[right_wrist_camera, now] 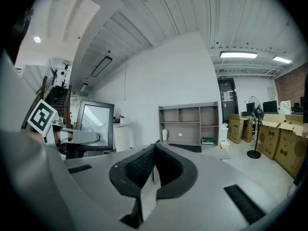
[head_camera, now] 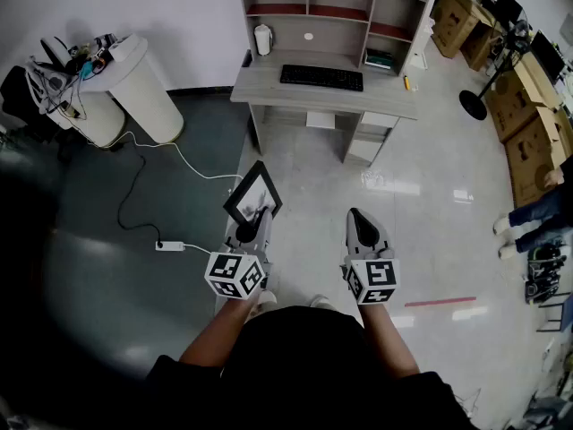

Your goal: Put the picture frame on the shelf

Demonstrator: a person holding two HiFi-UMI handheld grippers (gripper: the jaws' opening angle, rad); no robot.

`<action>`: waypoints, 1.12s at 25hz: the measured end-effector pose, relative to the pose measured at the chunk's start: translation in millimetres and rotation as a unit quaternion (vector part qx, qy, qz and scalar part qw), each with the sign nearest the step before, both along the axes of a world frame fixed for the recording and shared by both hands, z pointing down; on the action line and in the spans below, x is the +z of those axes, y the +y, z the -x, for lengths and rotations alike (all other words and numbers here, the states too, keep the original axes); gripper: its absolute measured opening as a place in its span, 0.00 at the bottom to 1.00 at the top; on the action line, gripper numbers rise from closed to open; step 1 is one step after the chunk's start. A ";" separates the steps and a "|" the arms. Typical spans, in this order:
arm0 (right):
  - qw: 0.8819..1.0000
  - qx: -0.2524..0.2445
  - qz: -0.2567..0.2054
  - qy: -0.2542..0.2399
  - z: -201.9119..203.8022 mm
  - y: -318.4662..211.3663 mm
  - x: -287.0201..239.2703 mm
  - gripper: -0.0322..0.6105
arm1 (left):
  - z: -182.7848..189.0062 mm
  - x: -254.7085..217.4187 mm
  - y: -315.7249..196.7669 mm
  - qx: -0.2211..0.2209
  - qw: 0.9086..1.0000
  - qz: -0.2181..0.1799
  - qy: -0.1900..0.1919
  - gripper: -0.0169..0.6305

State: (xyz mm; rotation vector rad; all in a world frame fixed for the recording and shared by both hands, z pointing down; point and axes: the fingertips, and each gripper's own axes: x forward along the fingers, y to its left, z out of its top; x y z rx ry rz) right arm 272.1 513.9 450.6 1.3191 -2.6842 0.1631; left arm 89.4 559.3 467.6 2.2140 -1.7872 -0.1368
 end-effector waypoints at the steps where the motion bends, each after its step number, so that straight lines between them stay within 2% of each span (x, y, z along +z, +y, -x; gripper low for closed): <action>1: 1.000 -0.001 0.000 0.003 -5.0 -0.9 1.5 0.07 | -5.2 1.2 -0.8 -0.001 1.000 0.001 0.001 0.06; 11: 1.000 -0.005 -0.001 0.002 -69.2 -10.7 21.2 0.07 | -41.5 10.0 -1.3 -0.013 1.000 -0.008 0.006 0.06; 15: 0.999 -0.005 0.029 -0.013 -81.8 -15.4 43.1 0.07 | -39.9 15.7 -2.8 -0.023 1.000 -0.002 0.001 0.06; 21: 0.998 -0.017 0.046 -0.025 -61.8 -39.0 60.9 0.07 | -23.4 29.7 -30.6 -0.024 1.000 0.005 -0.003 0.06; 25: 0.998 -0.019 0.049 -0.023 -34.0 -74.2 65.6 0.07 | -0.6 41.9 -73.7 -0.017 1.000 0.009 0.008 0.06; 28: 0.998 -0.007 0.055 -0.010 -13.6 -115.6 72.9 0.07 | 16.5 52.8 -112.5 0.005 1.000 0.017 0.021 0.06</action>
